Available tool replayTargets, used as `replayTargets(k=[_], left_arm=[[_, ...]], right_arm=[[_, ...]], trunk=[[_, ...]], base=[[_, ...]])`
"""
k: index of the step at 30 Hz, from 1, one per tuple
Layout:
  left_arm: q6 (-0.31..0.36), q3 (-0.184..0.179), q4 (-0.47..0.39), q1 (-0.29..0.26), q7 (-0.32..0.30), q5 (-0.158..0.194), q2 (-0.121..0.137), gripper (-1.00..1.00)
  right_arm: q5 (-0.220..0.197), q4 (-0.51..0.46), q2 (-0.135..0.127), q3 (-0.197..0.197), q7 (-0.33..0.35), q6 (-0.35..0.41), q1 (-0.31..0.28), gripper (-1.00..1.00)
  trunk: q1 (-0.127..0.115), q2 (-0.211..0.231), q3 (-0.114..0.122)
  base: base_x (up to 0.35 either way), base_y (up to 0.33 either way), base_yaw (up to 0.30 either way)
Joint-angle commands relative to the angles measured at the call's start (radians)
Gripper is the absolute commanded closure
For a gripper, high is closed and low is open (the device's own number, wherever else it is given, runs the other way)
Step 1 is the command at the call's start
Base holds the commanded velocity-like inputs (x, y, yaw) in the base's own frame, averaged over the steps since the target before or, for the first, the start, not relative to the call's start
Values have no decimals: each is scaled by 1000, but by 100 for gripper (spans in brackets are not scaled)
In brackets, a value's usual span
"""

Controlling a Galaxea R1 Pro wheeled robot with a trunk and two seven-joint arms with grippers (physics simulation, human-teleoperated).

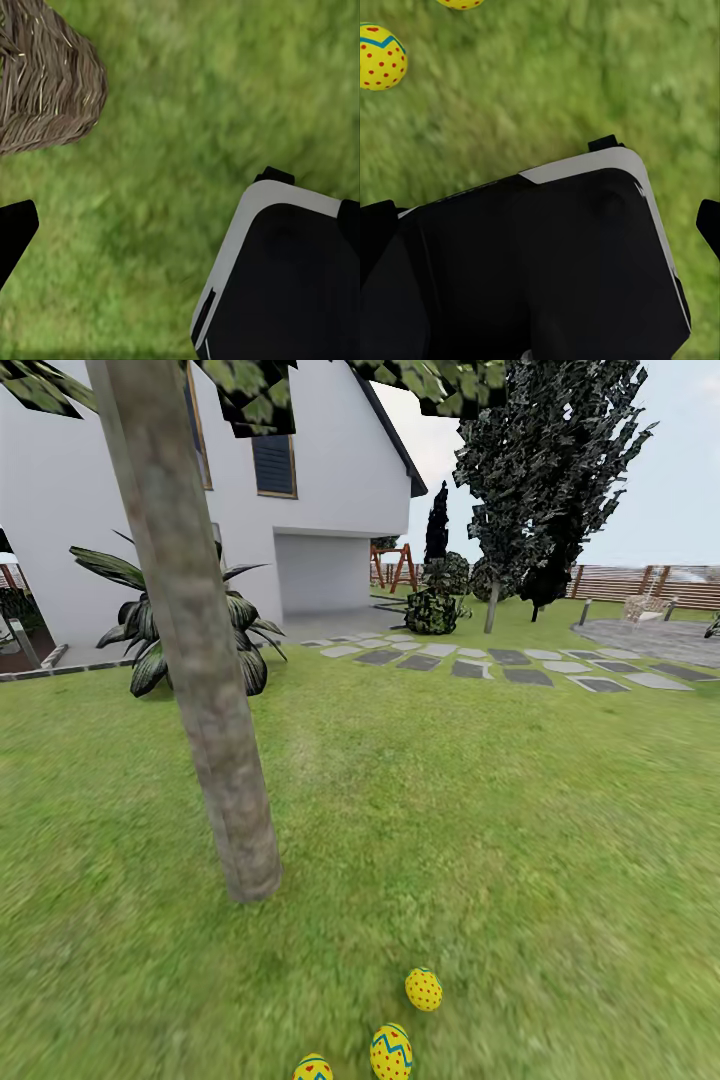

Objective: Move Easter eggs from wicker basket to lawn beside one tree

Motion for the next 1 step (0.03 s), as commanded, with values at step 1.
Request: replayTargets(k=[1], left_arm=[[-2, -9, -1, 0, 5, 7, 0, -100]], right_arm=[[4, 1, 0, -8, 4, -3, -1, -100]], trunk=[[1, -2, -2]], base=[[0, 0, 0]])
